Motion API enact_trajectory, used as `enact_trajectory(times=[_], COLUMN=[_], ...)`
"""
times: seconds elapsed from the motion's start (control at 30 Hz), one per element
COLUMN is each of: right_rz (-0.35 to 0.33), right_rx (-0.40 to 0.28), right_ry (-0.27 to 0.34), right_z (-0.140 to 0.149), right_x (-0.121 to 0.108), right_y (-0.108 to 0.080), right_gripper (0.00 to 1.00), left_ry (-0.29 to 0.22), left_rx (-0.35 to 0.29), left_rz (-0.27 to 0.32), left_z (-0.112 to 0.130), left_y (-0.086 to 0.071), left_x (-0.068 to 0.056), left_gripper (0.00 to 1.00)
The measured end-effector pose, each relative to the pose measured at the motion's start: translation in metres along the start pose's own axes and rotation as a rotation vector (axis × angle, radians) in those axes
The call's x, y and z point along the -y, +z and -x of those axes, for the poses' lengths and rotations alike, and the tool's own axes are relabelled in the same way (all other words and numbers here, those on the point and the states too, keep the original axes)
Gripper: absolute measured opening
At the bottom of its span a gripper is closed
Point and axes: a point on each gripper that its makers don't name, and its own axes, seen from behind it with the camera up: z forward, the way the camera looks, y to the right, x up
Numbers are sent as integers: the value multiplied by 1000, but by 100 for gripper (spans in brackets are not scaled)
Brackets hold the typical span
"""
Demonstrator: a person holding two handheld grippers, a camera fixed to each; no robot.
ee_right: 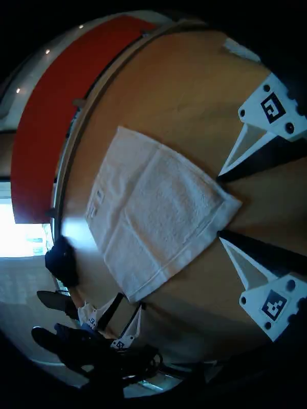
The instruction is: Fold towel
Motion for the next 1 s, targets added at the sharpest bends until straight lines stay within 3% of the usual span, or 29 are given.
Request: enact_trajectory(times=[0.2,0.37,0.47,0.8,1.0], right_rz=[-5,-6,-7,-8,-7], right_rx=[5,5,4,4,4], right_ry=[0,-1,-2,1,4], right_z=[0,0,0,-1,-2], right_x=[-1,-1,-1,-2,-3], right_y=[0,0,0,0,0], right_gripper=[68,65,57,47,33], left_ry=[15,9,8,2,4], left_rx=[4,4,4,9,12], left_rz=[10,10,9,7,6], left_z=[0,0,0,-1,-1], left_y=[0,1,1,1,2], left_x=[-3,-4,-5,-6,-7], left_gripper=[79,76,75,64,43])
